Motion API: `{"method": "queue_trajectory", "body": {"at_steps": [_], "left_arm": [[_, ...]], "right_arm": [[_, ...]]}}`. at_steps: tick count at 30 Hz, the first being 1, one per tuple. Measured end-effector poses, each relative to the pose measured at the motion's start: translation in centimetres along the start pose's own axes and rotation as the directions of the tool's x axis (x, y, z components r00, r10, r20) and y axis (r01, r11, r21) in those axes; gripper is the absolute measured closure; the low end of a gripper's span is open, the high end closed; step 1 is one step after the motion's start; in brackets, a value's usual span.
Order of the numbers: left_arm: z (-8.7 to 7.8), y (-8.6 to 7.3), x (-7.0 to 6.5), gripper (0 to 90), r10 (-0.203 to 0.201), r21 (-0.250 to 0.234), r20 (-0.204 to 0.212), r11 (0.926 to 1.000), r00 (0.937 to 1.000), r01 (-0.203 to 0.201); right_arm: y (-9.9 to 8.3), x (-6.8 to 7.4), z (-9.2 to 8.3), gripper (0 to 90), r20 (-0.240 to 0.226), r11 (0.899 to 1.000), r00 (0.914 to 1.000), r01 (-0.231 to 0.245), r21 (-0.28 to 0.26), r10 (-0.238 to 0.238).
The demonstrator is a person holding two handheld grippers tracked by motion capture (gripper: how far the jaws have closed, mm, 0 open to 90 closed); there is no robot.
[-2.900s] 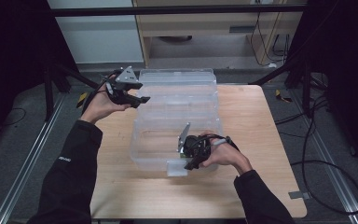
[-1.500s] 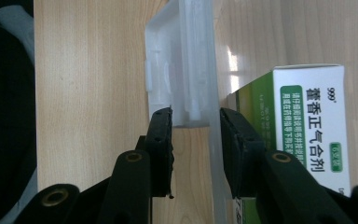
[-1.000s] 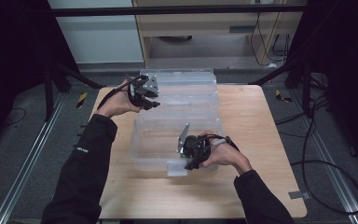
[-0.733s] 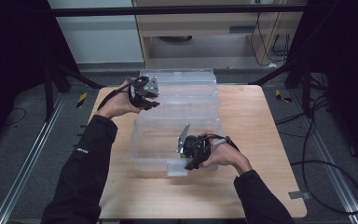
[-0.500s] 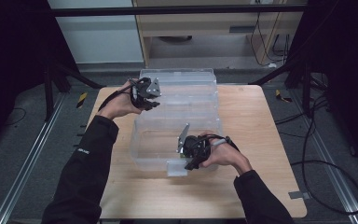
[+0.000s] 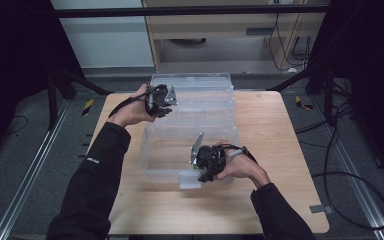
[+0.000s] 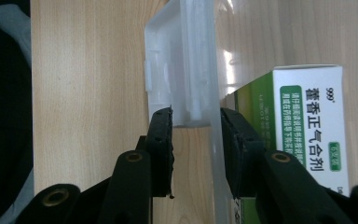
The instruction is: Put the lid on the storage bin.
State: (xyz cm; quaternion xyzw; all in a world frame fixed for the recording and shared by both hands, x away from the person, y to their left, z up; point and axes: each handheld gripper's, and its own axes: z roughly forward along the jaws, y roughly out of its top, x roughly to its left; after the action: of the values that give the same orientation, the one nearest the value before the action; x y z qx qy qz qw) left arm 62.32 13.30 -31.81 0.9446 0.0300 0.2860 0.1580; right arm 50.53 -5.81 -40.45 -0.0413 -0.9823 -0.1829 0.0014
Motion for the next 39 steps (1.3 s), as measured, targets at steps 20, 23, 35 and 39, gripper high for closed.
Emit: {"method": "queue_trajectory", "body": {"at_steps": [20,23,35,39], "left_arm": [[-1.0,1.1,-1.0,81.9,0.054,0.053,-0.008,0.9972,0.9985,-0.054],[-1.2,1.2,-1.1,82.4,0.057,0.054,-0.009,0.9969,0.9983,-0.057],[-2.8,1.0,-2.2,84.1,0.047,0.024,-0.003,0.9986,0.9989,-0.047],[-3.3,0.9,-2.7,84.1,0.047,0.022,-0.007,0.9987,0.9989,-0.046]], "right_arm": [[0.0,0.1,0.0,67.0,0.004,1.000,0.9999,-0.012,0.005,0.012],[0.0,0.1,0.0,67.0,0.007,1.000,0.9999,-0.009,0.004,0.009],[0.0,0.2,0.1,67.2,0.006,1.000,0.9999,-0.014,0.005,0.014],[0.0,0.2,0.1,67.2,0.005,1.000,0.9999,-0.015,0.006,0.015]]}}
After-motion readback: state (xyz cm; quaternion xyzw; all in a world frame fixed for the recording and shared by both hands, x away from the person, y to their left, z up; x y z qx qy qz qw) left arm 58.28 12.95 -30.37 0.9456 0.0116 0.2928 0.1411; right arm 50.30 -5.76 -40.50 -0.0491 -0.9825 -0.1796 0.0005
